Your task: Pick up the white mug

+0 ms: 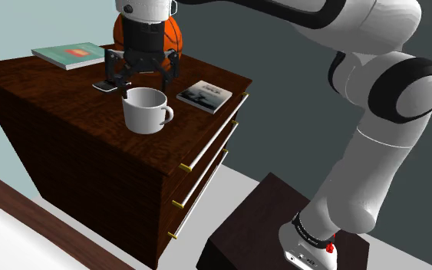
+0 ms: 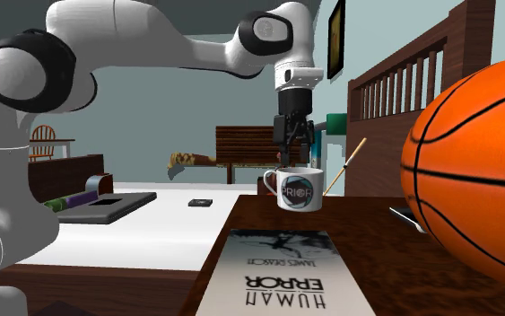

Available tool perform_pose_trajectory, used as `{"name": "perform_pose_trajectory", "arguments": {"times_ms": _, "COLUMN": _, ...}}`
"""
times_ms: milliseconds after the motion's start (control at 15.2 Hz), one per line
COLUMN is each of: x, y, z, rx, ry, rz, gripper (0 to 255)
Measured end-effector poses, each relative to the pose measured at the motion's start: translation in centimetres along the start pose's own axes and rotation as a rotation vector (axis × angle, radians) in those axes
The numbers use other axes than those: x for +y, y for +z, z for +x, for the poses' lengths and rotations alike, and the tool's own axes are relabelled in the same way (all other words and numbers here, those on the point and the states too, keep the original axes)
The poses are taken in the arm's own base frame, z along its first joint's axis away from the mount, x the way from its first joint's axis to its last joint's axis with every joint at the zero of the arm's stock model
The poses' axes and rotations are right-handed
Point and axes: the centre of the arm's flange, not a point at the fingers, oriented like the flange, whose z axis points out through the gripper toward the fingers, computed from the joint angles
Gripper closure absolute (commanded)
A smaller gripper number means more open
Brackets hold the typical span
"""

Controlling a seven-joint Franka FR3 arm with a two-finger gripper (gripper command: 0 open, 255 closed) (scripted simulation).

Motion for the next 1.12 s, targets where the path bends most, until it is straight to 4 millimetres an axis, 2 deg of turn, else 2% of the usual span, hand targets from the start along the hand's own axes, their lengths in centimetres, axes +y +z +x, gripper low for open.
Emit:
{"name": "perform_pose_trajectory", "arguments": {"times_ms": 132, "x": -2.7, "y": 0.2, "z": 0.7, "rx": -0.006, "ry": 0.010, "rz": -0.005, "gripper": 0}}
{"name": "perform_pose_trajectory", "arguments": {"times_ms": 264, "x": -4.2, "y": 0.5, "z": 1.2, "rx": -0.010, "ry": 0.019, "rz": -0.010, "gripper": 0}}
{"name": "perform_pose_trajectory", "arguments": {"times_ms": 726, "x": -4.8, "y": 3.9, "z": 1.3, "rx": -0.011, "ry": 0.024, "rz": -0.012, "gripper": 0}}
{"name": "perform_pose_trajectory", "arguments": {"times_ms": 792, "x": -4.8, "y": 4.1, "z": 1.2, "rx": -0.011, "ry": 0.024, "rz": -0.012, "gripper": 255}}
{"name": "perform_pose_trajectory", "arguments": {"times_ms": 1122, "x": -4.7, "y": 4.3, "z": 1.1, "rx": -0.010, "ry": 0.024, "rz": -0.011, "gripper": 255}}
